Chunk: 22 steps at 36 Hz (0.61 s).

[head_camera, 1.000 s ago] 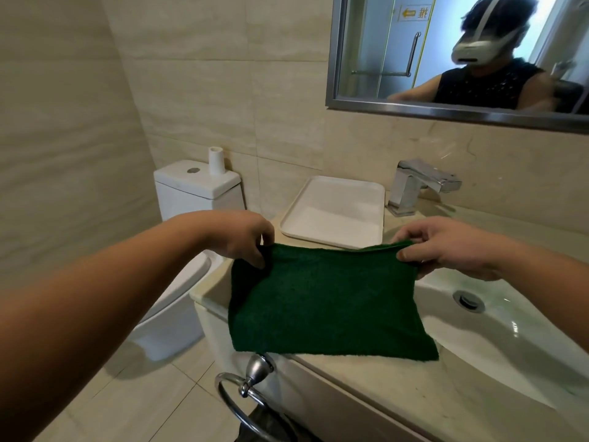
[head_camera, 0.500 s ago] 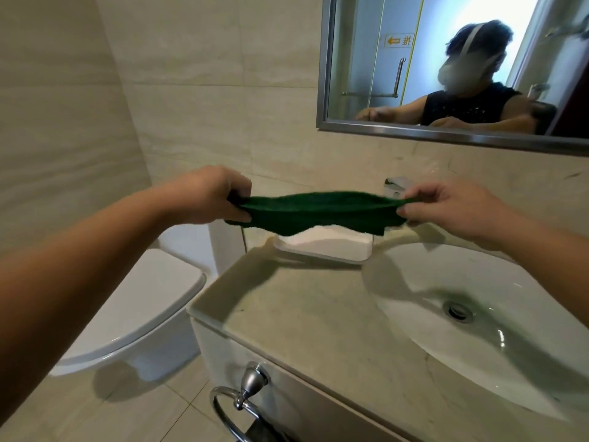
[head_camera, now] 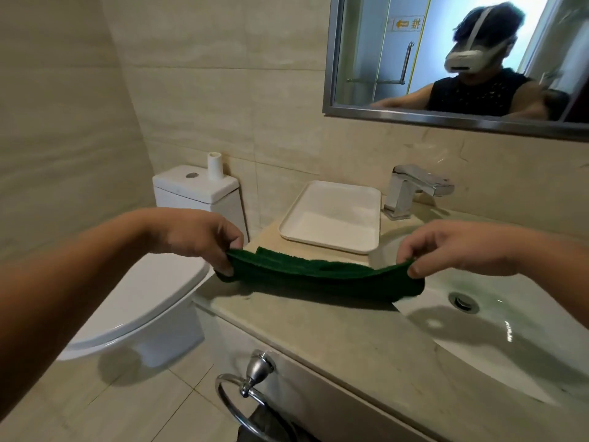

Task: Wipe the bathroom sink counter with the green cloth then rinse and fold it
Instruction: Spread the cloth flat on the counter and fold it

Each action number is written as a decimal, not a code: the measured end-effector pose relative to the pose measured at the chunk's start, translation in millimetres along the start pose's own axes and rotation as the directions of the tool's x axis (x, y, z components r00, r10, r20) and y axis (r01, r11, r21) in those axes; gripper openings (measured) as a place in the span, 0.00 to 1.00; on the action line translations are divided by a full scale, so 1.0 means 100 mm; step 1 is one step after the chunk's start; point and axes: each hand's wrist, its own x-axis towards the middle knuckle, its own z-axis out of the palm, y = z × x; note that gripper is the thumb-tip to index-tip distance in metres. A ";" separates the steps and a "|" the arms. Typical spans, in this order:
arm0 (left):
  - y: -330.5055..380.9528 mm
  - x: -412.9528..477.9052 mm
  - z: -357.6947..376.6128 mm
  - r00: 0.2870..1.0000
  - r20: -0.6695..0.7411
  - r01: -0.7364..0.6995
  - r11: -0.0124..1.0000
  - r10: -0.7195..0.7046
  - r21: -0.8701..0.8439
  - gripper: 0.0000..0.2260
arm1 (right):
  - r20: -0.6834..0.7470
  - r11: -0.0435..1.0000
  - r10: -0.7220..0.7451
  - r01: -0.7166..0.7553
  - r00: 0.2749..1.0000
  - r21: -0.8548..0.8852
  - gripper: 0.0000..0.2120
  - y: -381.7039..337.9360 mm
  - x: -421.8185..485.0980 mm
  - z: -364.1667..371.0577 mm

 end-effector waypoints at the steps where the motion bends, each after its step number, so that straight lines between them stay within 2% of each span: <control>1: 0.00 -0.03 -0.05 0.999 0.027 -0.039 0.991 0.043 -0.125 0.04 | -0.002 0.997 -0.015 0.015 1.000 0.070 0.05 -0.02 -0.02 -0.04; 4: -0.04 -0.08 -0.19 0.983 0.068 -0.107 0.839 0.168 -0.533 0.06 | -0.042 0.928 -0.043 0.056 0.998 0.369 0.03 -0.06 -0.07 -0.14; 7: -0.07 -0.05 -0.25 0.983 0.005 -0.125 0.697 0.181 -0.706 0.15 | -0.153 0.843 -0.007 0.088 0.988 0.531 0.05 -0.03 -0.03 -0.20; 10: -0.09 0.07 -0.20 0.996 -0.068 -0.091 0.708 0.061 -0.700 0.23 | -0.194 0.825 0.139 -0.005 0.971 0.566 0.06 0.07 0.11 -0.18; 14: -0.14 0.30 -0.01 0.985 -0.100 0.058 0.812 -0.141 -0.581 0.12 | -0.170 0.815 0.346 -0.206 0.923 0.542 0.09 0.31 0.36 -0.02; 18: -0.15 0.51 0.23 0.940 -0.162 0.202 0.871 -0.301 -0.448 0.09 | -0.185 0.822 0.421 -0.287 0.888 0.492 0.11 0.46 0.54 0.12; 22: -0.09 0.68 0.27 0.858 -0.364 0.251 0.914 -0.362 -0.318 0.08 | -0.258 0.818 0.440 -0.264 0.860 0.511 0.10 0.48 0.60 0.13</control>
